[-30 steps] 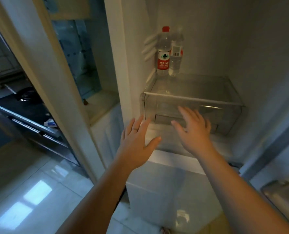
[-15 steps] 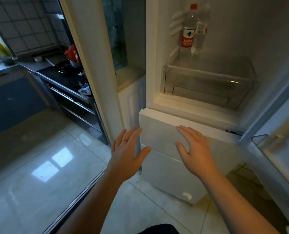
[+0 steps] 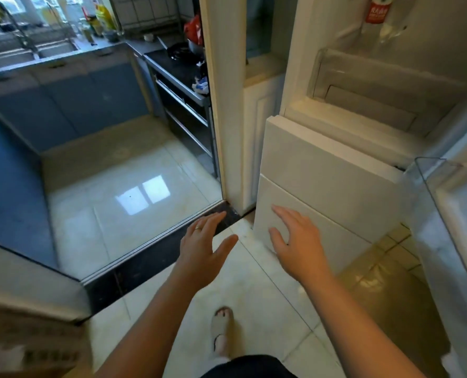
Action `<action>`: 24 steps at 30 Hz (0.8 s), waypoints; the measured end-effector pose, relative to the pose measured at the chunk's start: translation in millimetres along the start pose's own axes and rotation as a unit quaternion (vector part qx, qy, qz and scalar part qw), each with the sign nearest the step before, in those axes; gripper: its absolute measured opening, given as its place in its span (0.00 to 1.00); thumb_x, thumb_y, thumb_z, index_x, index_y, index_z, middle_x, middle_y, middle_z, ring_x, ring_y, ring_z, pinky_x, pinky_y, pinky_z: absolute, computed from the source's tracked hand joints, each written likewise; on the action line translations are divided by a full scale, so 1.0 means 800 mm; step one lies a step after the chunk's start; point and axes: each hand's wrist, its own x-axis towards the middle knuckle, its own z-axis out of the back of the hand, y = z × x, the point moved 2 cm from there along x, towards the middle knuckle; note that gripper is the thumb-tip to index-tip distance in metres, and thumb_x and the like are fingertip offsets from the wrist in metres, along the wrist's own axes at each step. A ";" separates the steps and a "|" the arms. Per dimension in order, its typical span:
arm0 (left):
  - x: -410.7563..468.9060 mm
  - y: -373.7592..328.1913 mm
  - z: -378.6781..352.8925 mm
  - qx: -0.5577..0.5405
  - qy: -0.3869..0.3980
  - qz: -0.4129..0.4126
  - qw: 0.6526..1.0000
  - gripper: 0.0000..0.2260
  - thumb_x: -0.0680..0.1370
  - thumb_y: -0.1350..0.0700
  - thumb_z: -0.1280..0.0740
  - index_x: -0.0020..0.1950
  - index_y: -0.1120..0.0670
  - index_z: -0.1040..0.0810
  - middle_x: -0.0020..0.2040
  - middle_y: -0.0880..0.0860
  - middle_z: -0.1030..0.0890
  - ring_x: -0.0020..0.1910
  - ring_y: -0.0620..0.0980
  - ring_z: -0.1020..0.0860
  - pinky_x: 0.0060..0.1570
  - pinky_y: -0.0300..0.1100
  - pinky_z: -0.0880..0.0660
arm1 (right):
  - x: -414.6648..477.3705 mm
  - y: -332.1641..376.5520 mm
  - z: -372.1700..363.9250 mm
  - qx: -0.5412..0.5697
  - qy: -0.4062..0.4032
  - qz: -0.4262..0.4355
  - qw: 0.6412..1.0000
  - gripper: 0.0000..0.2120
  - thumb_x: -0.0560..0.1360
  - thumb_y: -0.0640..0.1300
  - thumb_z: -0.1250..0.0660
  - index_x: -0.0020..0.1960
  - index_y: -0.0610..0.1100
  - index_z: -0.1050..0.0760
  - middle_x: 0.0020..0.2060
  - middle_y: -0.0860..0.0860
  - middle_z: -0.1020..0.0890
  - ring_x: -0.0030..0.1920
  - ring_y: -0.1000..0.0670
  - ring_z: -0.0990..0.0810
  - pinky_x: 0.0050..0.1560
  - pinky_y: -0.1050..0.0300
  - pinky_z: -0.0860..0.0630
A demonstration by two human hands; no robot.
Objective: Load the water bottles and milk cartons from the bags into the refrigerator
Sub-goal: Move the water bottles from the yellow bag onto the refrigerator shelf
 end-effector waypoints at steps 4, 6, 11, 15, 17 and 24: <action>-0.074 0.015 -0.010 0.006 -0.017 0.036 0.999 0.31 0.74 0.33 0.46 0.76 0.42 0.38 0.76 0.46 0.35 0.76 0.50 0.40 0.73 0.60 0.39 | -0.068 0.011 -0.010 0.003 0.037 0.003 0.999 0.22 0.81 0.51 0.40 0.74 0.54 0.35 0.71 0.55 0.30 0.71 0.51 0.35 0.72 0.54 0.45; -0.108 0.020 -0.013 -0.005 -0.025 0.040 0.999 0.31 0.74 0.33 0.46 0.75 0.43 0.37 0.75 0.47 0.34 0.76 0.50 0.39 0.72 0.60 0.38 | -0.101 0.013 -0.011 0.001 0.045 0.010 0.999 0.22 0.81 0.51 0.40 0.74 0.54 0.35 0.71 0.55 0.30 0.72 0.51 0.34 0.72 0.54 0.44; -0.184 0.029 -0.022 -0.011 -0.032 0.056 0.998 0.27 0.78 0.36 0.42 0.75 0.43 0.37 0.75 0.47 0.34 0.75 0.50 0.39 0.72 0.59 0.37 | -0.185 0.016 -0.007 0.000 0.048 0.023 0.999 0.21 0.81 0.53 0.41 0.74 0.55 0.35 0.71 0.56 0.29 0.71 0.52 0.34 0.73 0.53 0.43; -0.252 0.026 -0.031 -0.020 -0.027 0.043 0.998 0.29 0.76 0.35 0.44 0.76 0.43 0.37 0.76 0.47 0.35 0.75 0.51 0.39 0.73 0.58 0.37 | -0.261 0.016 -0.004 -0.006 0.036 0.021 0.999 0.21 0.81 0.53 0.40 0.73 0.56 0.34 0.70 0.56 0.29 0.70 0.52 0.33 0.73 0.50 0.40; -0.293 0.024 -0.039 -0.024 -0.020 0.042 0.999 0.30 0.75 0.33 0.45 0.75 0.42 0.37 0.76 0.47 0.34 0.75 0.50 0.38 0.73 0.57 0.37 | -0.307 0.016 -0.005 -0.009 0.035 0.018 0.999 0.21 0.80 0.53 0.39 0.73 0.56 0.34 0.70 0.57 0.28 0.70 0.52 0.33 0.72 0.50 0.40; -0.424 0.018 -0.084 -0.011 0.025 0.029 0.999 0.30 0.74 0.32 0.46 0.75 0.40 0.38 0.76 0.46 0.35 0.75 0.48 0.38 0.72 0.50 0.38 | -0.452 -0.010 -0.004 -0.019 0.048 -0.003 0.999 0.21 0.80 0.51 0.38 0.72 0.55 0.32 0.69 0.56 0.27 0.71 0.51 0.32 0.73 0.48 0.39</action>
